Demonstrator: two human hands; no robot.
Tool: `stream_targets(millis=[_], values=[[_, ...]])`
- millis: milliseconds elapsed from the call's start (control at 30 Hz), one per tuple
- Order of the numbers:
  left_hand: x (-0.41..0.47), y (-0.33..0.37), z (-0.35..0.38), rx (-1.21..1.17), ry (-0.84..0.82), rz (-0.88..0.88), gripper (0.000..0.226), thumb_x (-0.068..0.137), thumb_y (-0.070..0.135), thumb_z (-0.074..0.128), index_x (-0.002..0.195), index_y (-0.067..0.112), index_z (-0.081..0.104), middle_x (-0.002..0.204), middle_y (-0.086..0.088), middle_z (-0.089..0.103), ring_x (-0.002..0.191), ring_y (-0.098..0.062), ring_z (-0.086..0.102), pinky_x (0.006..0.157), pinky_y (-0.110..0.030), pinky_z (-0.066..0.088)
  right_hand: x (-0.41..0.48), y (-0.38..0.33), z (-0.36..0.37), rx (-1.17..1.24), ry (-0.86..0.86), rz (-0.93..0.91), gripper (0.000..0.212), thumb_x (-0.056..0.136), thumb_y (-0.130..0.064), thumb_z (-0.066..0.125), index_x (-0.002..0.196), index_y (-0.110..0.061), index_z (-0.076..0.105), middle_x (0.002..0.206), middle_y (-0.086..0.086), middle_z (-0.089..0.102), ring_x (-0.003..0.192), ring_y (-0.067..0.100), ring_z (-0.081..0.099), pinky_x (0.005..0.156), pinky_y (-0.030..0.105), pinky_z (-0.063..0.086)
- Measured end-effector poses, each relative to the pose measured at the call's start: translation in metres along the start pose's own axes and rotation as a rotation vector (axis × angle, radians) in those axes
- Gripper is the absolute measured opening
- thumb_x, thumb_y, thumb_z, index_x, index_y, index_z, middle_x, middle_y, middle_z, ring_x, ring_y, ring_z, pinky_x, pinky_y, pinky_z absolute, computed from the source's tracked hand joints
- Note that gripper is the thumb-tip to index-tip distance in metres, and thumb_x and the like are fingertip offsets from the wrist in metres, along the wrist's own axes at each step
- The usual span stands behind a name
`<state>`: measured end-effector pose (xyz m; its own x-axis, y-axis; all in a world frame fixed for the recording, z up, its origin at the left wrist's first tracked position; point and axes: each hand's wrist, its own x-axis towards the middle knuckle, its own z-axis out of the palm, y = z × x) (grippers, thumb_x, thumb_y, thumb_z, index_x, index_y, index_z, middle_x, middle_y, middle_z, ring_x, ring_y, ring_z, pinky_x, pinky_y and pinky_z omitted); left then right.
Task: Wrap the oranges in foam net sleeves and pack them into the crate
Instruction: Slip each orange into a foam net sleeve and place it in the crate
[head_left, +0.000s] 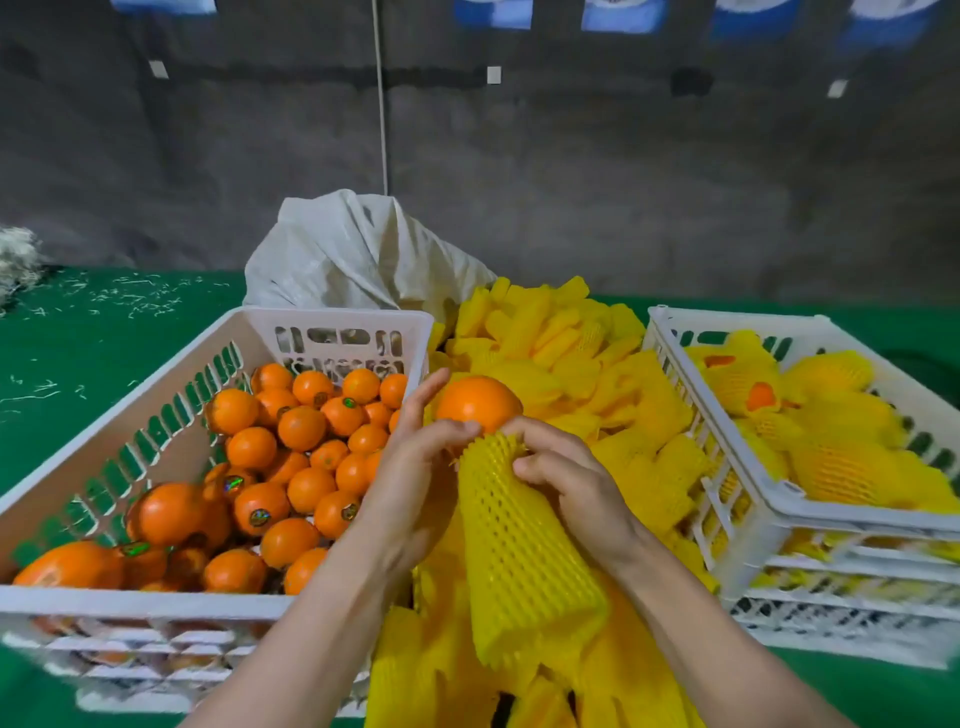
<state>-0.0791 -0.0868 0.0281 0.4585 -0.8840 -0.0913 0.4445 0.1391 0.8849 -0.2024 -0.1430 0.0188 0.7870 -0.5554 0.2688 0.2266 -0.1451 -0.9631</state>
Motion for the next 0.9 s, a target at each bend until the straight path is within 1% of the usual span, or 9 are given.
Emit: stream_targets(millis=[67, 133, 267, 333, 433, 567, 733, 867, 900], values=[[-0.005, -0.012, 0.008, -0.034, -0.031, -0.036, 0.060, 0.069, 0.004, 0.062, 0.127, 0.020, 0.053, 0.088, -0.010, 0.066, 0.069, -0.019, 0.065, 0.064, -0.031, 0.050, -0.005, -0.005, -0.008, -0.031, 0.026, 0.004, 0.015, 0.072, -0.011, 0.044, 0.079, -0.008, 0.056, 0.075, 0.018, 0.055, 0.074, 0.018, 0.048, 0.069, 0.030, 0.036], [-0.007, -0.021, 0.017, -0.088, -0.054, -0.057, 0.058, 0.069, 0.012, 0.064, 0.126, 0.019, 0.053, 0.084, -0.008, 0.068, 0.067, -0.018, 0.066, 0.058, -0.029, 0.051, -0.010, -0.007, -0.012, -0.046, 0.047, 0.034, 0.012, 0.072, -0.012, 0.044, 0.076, -0.010, 0.056, 0.070, 0.006, 0.050, 0.068, 0.014, 0.045, 0.064, 0.030, 0.034], [-0.006, -0.040, 0.028, 0.092, 0.055, 0.014, 0.035, 0.094, 0.015, 0.049, 0.129, 0.018, 0.047, 0.088, 0.014, 0.054, 0.055, 0.021, 0.055, 0.045, -0.002, 0.040, -0.018, -0.001, -0.016, -0.139, 0.186, 0.035, 0.013, 0.082, -0.006, 0.049, 0.076, -0.014, 0.057, 0.067, 0.008, 0.047, 0.064, 0.018, 0.040, 0.059, 0.031, 0.033], [-0.001, -0.045, 0.031, 0.063, 0.085, -0.027, 0.033, 0.097, 0.020, 0.044, 0.130, 0.021, 0.045, 0.103, 0.012, 0.054, 0.067, 0.016, 0.059, 0.047, -0.002, 0.040, -0.022, 0.006, -0.018, -0.212, 0.260, 0.029, 0.021, 0.089, 0.004, 0.049, 0.080, -0.013, 0.058, 0.069, 0.014, 0.046, 0.063, 0.022, 0.038, 0.059, 0.036, 0.031], [0.005, -0.042, 0.029, -0.070, 0.107, -0.048, 0.042, 0.101, 0.002, 0.027, 0.142, 0.005, 0.032, 0.129, -0.016, 0.048, 0.096, -0.020, 0.053, 0.063, -0.012, 0.040, -0.029, 0.015, -0.015, -0.191, 0.209, 0.019, 0.010, 0.084, -0.005, 0.051, 0.079, -0.011, 0.058, 0.071, 0.012, 0.047, 0.066, 0.020, 0.040, 0.061, 0.035, 0.031], [-0.007, -0.044, 0.031, -0.165, 0.069, -0.071, 0.038, 0.097, 0.004, 0.036, 0.131, 0.018, 0.046, 0.107, -0.005, 0.057, 0.084, -0.021, 0.057, 0.071, -0.027, 0.048, -0.033, 0.017, -0.020, 0.024, 0.093, 0.125, 0.016, 0.069, -0.009, 0.046, 0.073, -0.014, 0.061, 0.068, -0.002, 0.056, 0.067, 0.009, 0.048, 0.062, 0.023, 0.037], [-0.017, -0.048, 0.029, -0.243, 0.038, -0.045, 0.036, 0.083, 0.004, 0.058, 0.112, 0.024, 0.055, 0.091, -0.007, 0.062, 0.056, -0.013, 0.068, 0.045, -0.021, 0.052, -0.031, 0.015, -0.026, 0.074, 0.080, 0.215, 0.017, 0.067, -0.010, 0.043, 0.069, -0.016, 0.059, 0.070, 0.003, 0.049, 0.069, 0.012, 0.044, 0.066, 0.030, 0.033], [-0.015, -0.053, 0.032, -0.389, 0.009, -0.066, 0.020, 0.088, 0.007, 0.052, 0.102, 0.021, 0.056, 0.072, -0.005, 0.056, 0.053, -0.016, 0.056, 0.048, -0.023, 0.047, -0.034, 0.014, -0.029, -0.063, 0.253, 0.246, 0.066, 0.093, 0.009, 0.025, 0.047, -0.019, 0.063, 0.054, -0.006, 0.055, 0.043, -0.003, 0.047, 0.049, 0.015, 0.040], [-0.013, -0.055, 0.032, -0.451, 0.001, -0.066, 0.013, 0.092, 0.012, 0.048, 0.100, 0.019, 0.056, 0.072, -0.005, 0.053, 0.058, -0.015, 0.054, 0.054, -0.026, 0.047, -0.031, 0.015, -0.028, -0.115, 0.293, 0.191, 0.063, 0.093, 0.010, 0.029, 0.051, -0.021, 0.064, 0.051, -0.011, 0.053, 0.042, -0.004, 0.044, 0.049, 0.018, 0.039]])
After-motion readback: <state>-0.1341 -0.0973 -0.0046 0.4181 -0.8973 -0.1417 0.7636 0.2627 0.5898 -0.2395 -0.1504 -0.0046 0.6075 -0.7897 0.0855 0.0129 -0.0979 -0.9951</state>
